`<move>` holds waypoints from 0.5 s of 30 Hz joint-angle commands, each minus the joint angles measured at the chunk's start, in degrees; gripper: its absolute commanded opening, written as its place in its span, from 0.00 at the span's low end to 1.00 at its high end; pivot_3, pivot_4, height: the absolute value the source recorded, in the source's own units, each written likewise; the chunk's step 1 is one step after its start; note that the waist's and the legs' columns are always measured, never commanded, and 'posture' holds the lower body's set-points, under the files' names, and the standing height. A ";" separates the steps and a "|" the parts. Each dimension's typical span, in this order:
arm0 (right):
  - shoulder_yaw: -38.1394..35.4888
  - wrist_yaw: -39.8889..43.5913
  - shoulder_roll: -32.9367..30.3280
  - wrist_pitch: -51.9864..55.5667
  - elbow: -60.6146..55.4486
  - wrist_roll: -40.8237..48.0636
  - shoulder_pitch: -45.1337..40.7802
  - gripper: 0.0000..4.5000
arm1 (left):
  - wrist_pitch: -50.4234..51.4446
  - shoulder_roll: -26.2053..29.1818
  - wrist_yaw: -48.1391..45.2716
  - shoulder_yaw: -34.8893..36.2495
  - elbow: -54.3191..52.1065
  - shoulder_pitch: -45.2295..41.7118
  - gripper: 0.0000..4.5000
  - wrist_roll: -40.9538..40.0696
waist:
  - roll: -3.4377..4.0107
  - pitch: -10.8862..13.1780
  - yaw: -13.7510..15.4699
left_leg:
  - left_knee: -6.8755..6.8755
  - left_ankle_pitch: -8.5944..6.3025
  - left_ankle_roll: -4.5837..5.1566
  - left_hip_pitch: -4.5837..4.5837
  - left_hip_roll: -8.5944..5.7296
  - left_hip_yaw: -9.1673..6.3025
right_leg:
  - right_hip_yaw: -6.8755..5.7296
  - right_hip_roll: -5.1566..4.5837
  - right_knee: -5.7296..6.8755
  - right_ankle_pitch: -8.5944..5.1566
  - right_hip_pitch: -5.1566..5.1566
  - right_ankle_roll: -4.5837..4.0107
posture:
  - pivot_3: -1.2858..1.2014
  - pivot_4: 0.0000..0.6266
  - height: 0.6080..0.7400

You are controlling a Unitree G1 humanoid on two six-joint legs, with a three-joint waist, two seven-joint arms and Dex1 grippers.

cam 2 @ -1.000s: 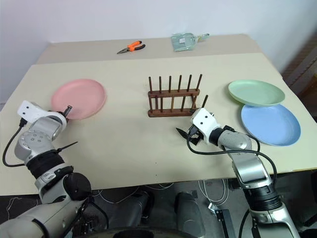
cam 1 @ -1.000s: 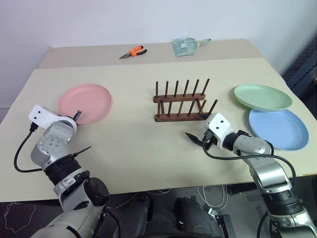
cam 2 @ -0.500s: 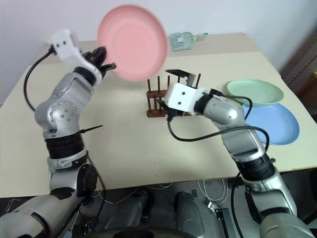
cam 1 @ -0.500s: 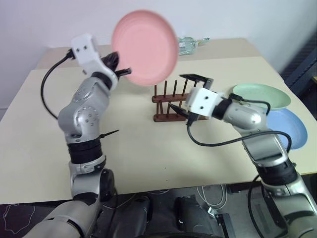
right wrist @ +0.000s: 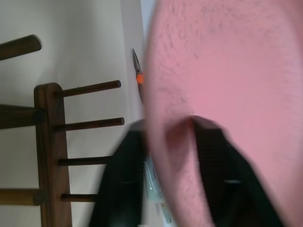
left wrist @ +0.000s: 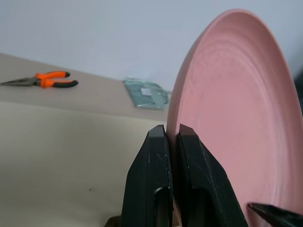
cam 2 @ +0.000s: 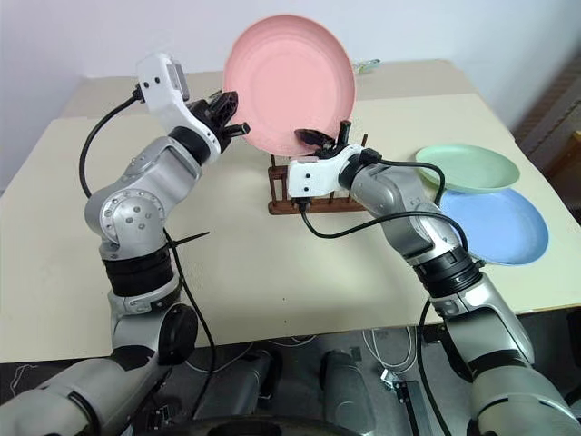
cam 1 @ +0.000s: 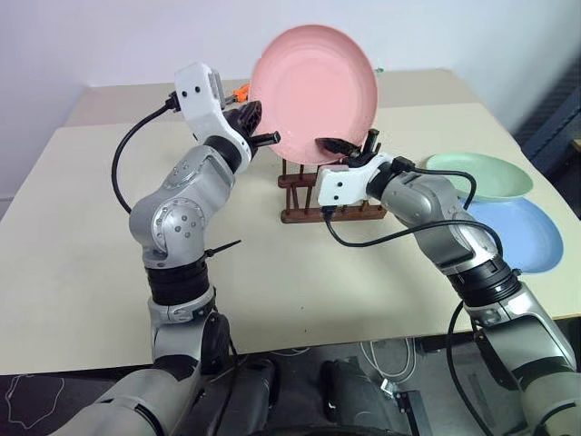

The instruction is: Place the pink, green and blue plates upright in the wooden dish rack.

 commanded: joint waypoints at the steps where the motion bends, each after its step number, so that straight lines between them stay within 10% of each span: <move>1: -1.60 -1.26 0.16 -0.97 -0.36 -1.02 -0.42 0.01 | 0.13 -0.88 -1.76 0.37 -2.81 0.02 0.00 -3.46 | 0.01 0.00 0.12 | 0.00 0.00 0.00 0.00 0.00 -0.01 | 0.00 0.01 0.00 0.00 0.00 0.00 | 0.52 0.24 0.91; 9: -6.93 -2.46 -1.80 -0.45 -2.38 0.31 3.67 0.00 | -10.50 2.68 -0.46 2.71 0.77 -0.77 0.90 3.02 | -0.03 0.02 0.24 | 0.02 0.00 -0.01 0.00 -0.02 -0.02 | -0.01 -0.01 -0.02 0.00 0.05 0.00 | 0.52 0.24 0.91; 15: -26.55 3.47 3.65 12.74 -11.82 29.14 10.55 0.00 | -24.80 21.39 -18.37 -9.50 3.07 12.95 0.90 15.96 | 0.07 0.00 -0.22 | -0.34 0.02 0.01 0.14 0.01 0.18 | 0.25 0.02 -0.03 0.00 -0.06 -0.03 | 0.52 0.24 0.91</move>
